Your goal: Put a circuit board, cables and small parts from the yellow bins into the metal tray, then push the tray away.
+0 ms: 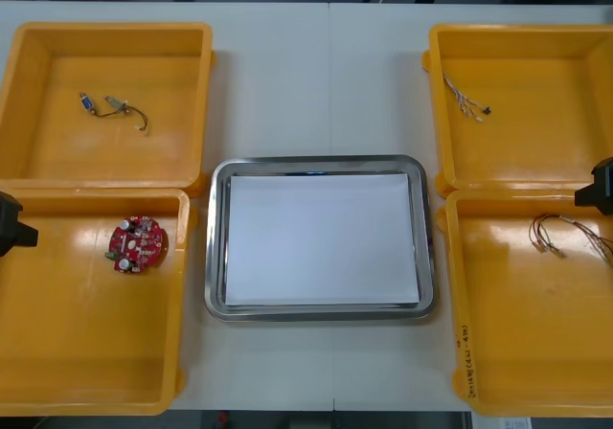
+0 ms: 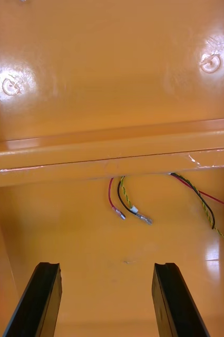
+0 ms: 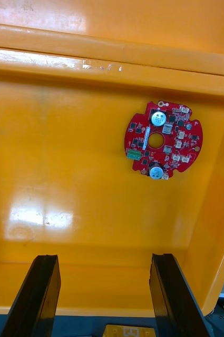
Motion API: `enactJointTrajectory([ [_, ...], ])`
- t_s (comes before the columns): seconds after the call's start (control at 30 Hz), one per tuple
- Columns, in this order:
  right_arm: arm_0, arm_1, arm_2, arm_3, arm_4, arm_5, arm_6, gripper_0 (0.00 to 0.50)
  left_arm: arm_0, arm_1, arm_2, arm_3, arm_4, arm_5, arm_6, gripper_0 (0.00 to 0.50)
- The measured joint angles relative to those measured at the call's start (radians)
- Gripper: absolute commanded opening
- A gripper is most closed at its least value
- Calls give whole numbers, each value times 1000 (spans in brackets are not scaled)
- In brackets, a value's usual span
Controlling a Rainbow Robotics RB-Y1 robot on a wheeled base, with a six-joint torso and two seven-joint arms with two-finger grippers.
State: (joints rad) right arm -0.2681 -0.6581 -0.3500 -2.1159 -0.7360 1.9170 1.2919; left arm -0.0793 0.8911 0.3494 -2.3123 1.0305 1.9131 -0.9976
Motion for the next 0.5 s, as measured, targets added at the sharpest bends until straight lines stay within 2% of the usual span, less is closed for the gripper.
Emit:
enactJointTrajectory([
  [0.5, 0, 0, 0, 0, 0, 0, 0, 500, 0, 0, 0, 0, 0, 0, 0, 500],
])
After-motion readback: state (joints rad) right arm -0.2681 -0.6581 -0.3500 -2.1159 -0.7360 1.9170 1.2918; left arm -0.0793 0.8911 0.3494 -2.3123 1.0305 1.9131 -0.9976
